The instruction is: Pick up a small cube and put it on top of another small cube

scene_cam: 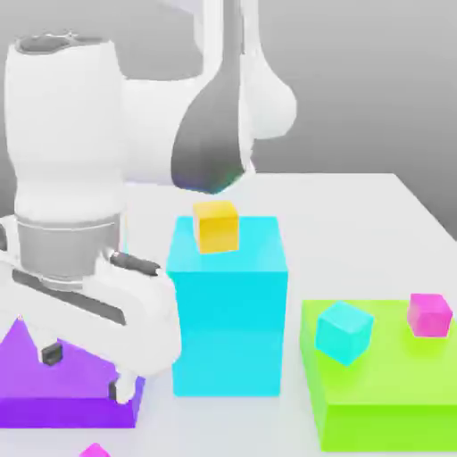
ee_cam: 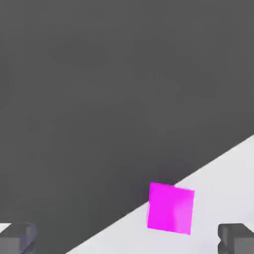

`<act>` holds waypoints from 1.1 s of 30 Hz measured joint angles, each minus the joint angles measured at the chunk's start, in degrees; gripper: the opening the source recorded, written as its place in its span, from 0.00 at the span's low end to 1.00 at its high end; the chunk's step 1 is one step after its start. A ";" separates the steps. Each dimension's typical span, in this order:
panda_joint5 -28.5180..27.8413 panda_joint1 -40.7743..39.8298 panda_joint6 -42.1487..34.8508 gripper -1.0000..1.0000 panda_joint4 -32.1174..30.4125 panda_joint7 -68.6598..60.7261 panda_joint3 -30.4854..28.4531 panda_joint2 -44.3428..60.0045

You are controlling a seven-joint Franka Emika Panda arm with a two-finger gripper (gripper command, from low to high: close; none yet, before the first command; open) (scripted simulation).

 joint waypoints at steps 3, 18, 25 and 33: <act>1.24 -0.97 1.51 0.50 0.62 1.13 -0.38 6.26; 2.10 -1.70 4.62 0.00 1.59 1.28 -0.06 11.82; 1.08 0.13 -4.59 0.00 -3.51 3.14 -0.14 -2.57; 0.02 2.17 -14.62 0.00 -10.01 5.68 1.06 -19.21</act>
